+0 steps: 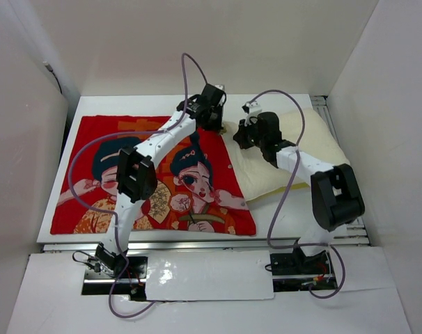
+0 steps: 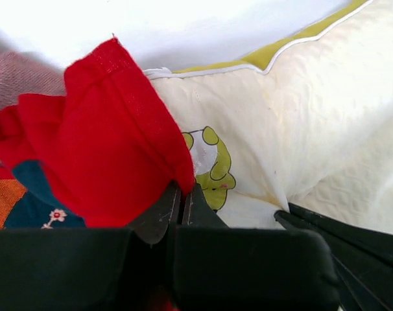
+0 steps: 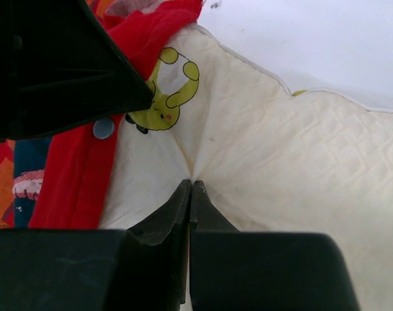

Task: Put the pillow into the pillowcase

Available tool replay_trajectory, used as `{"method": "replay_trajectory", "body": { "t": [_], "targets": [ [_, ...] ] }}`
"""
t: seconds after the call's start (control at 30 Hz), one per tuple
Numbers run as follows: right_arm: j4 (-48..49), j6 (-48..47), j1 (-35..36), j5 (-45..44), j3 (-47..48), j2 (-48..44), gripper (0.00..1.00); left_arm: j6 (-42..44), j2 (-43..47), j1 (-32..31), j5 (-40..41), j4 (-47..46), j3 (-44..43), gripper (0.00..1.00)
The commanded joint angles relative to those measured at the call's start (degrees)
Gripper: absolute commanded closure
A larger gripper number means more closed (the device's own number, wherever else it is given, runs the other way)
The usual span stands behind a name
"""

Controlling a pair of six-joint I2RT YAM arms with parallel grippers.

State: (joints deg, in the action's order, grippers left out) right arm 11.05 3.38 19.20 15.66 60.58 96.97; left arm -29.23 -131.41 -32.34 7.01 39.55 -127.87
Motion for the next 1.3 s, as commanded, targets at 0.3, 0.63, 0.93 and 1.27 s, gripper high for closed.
{"method": "replay_trajectory", "body": {
  "t": [0.3, 0.63, 0.93, 1.27],
  "targets": [
    [-3.92, 4.71, 4.70, -9.93, -4.41, -9.43, 1.00, 2.25, 10.56, -0.80, 3.09, -2.03, -3.18, 0.98],
    [-1.47, 6.99, 6.19, -6.96, -3.80, -8.02, 1.00, 2.77, 12.68, -1.32, 5.30, -0.18, 1.23, 1.00],
    [-2.79, 4.97, 9.63, -8.63, -6.26, -22.60, 1.00, 3.31, 5.73, -2.38, 5.22, 0.35, -10.11, 1.00],
    [14.42, 9.81, 15.43, -9.85, -7.68, -11.66, 1.00, 4.71, 6.43, -10.11, 0.38, -5.36, -10.38, 1.00]
  ]
}}
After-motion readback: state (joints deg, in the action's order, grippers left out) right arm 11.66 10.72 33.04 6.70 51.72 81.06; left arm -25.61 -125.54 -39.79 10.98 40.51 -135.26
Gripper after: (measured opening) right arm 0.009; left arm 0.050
